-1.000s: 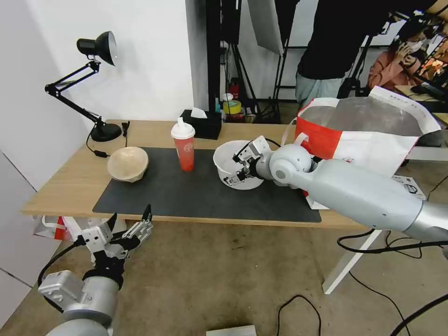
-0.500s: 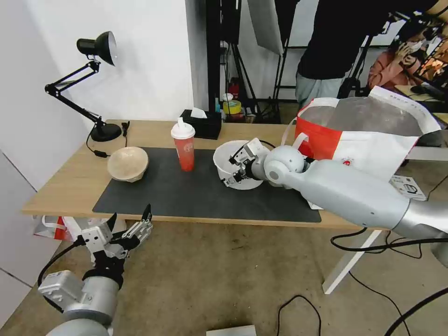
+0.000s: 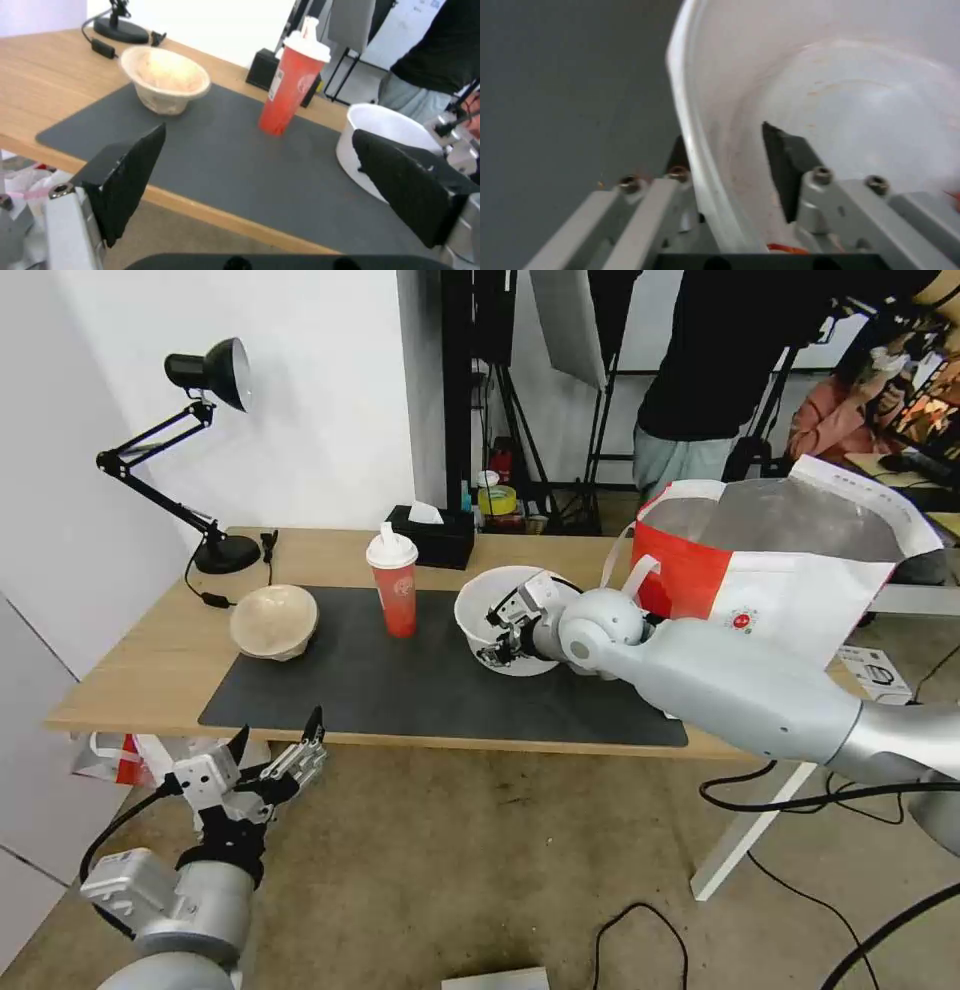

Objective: Pick up the trash from the table and place it into the takeout bag.

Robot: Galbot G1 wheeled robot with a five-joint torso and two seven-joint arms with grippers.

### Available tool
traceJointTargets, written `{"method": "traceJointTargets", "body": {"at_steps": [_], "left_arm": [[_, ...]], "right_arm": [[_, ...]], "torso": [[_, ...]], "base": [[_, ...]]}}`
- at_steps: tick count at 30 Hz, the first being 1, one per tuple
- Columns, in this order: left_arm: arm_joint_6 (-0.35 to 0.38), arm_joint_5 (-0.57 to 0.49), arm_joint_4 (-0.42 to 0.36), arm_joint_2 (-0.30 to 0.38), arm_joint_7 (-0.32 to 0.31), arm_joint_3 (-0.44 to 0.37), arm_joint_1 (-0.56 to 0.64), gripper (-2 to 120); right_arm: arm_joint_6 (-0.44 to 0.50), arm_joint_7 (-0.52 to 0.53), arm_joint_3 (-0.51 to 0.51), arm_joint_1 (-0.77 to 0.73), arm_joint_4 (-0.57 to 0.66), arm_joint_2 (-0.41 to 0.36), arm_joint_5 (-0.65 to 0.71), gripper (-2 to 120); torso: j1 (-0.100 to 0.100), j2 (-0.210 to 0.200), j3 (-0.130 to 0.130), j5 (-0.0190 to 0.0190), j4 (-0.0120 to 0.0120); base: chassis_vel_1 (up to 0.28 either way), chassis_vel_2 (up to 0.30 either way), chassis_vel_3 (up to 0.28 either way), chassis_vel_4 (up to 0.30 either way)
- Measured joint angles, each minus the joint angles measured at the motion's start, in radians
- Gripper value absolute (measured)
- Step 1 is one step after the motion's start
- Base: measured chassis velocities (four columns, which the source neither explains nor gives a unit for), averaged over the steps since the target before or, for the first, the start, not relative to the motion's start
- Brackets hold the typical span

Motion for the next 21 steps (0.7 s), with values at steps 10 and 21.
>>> {"method": "traceJointTargets", "body": {"at_steps": [10, 21], "left_arm": [[-0.005, 0.0, 0.0, 0.005, -0.005, -0.001, -0.005, 100], [-0.007, 0.0, 0.0, 0.014, -0.014, -0.006, -0.011, 100]], "right_arm": [[0.0, 0.005, 0.006, -0.022, -0.013, 0.006, 0.001, 0], [-0.002, 0.004, -0.005, 0.024, -0.017, 0.018, 0.033, 0]], "torso": [[0.0, 0.0, 0.0, -0.0001, -0.0004], [0.0, 0.0, 0.0, 0.0, -0.0001]], "base": [[0.0, 0.0, 0.0, 0.0], [0.0, 0.0, 0.0, 0.0]]}}
